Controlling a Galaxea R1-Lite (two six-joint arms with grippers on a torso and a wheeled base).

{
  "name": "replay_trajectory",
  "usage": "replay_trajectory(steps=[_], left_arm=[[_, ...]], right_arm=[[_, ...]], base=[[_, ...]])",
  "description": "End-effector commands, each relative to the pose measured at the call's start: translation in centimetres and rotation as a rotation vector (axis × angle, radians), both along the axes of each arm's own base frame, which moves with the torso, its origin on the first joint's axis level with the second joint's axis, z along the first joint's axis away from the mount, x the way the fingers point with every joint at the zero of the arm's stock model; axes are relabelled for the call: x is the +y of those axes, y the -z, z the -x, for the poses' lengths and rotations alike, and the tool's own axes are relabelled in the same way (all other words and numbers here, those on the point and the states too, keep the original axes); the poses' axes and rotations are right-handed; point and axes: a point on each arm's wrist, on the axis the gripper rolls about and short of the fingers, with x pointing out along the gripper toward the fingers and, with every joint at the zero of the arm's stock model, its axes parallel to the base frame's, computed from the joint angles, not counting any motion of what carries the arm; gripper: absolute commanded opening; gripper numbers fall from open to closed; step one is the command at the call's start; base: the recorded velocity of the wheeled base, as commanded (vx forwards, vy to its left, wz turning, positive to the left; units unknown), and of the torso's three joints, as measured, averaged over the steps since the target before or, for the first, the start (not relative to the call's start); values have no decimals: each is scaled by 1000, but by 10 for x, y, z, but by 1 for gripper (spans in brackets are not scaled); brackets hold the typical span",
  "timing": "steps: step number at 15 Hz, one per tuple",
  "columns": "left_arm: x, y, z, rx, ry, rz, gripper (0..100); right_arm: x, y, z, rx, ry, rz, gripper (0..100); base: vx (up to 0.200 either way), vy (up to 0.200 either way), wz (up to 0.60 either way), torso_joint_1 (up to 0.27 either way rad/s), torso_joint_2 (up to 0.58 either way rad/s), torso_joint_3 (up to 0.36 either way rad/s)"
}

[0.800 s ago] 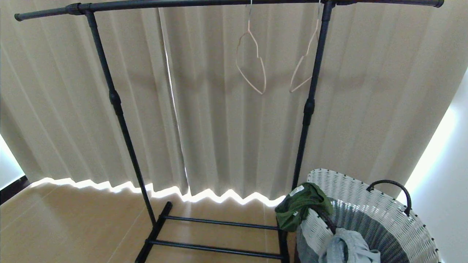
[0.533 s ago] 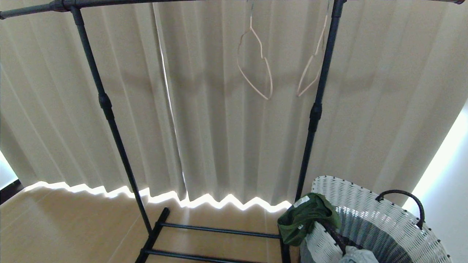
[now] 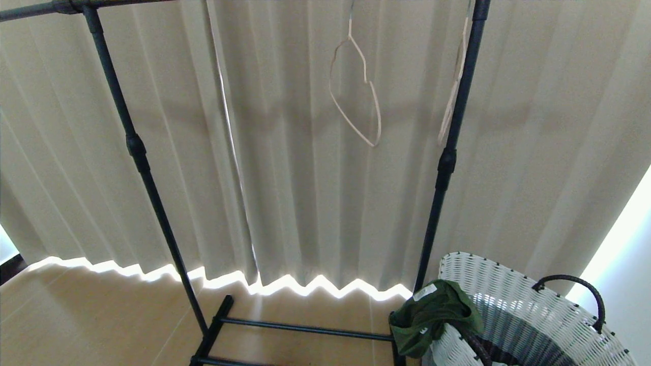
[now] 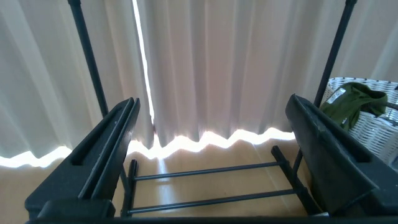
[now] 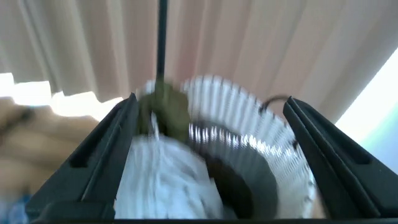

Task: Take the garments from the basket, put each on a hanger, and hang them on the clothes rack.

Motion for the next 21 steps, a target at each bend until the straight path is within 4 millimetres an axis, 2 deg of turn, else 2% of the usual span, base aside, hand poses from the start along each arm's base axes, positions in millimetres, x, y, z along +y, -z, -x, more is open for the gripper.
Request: replay_trajectory(steps=[1, 3, 5, 7, 9, 14, 21], left_arm=[[0, 0, 0, 1, 1, 2, 100], [0, 0, 0, 0, -2, 8, 100], [0, 0, 0, 0, 0, 8, 100], [0, 0, 0, 2, 0, 7, 100], [0, 0, 0, 0, 0, 8, 100], [0, 0, 0, 1, 0, 7, 100], [0, 0, 0, 1, -2, 8, 100]], right_arm=[[-1, -26, -16, 227, -102, 132, 100], [3, -34, -51, 436, -177, 252, 100], [8, -32, -84, 559, -232, 353, 100], [13, -25, -110, 640, -297, 431, 100], [19, -16, -126, 737, -367, 481, 100], [48, 5, -149, 877, -574, 575, 100], [59, 22, -176, 990, -496, 681, 100]], base=[[0, 0, 0, 0, 0, 0], [0, 0, 0, 0, 0, 0], [0, 0, 0, 0, 0, 0], [0, 0, 0, 0, 0, 0], [0, 0, 0, 0, 0, 0], [0, 0, 0, 0, 0, 0], [0, 0, 0, 0, 0, 0]])
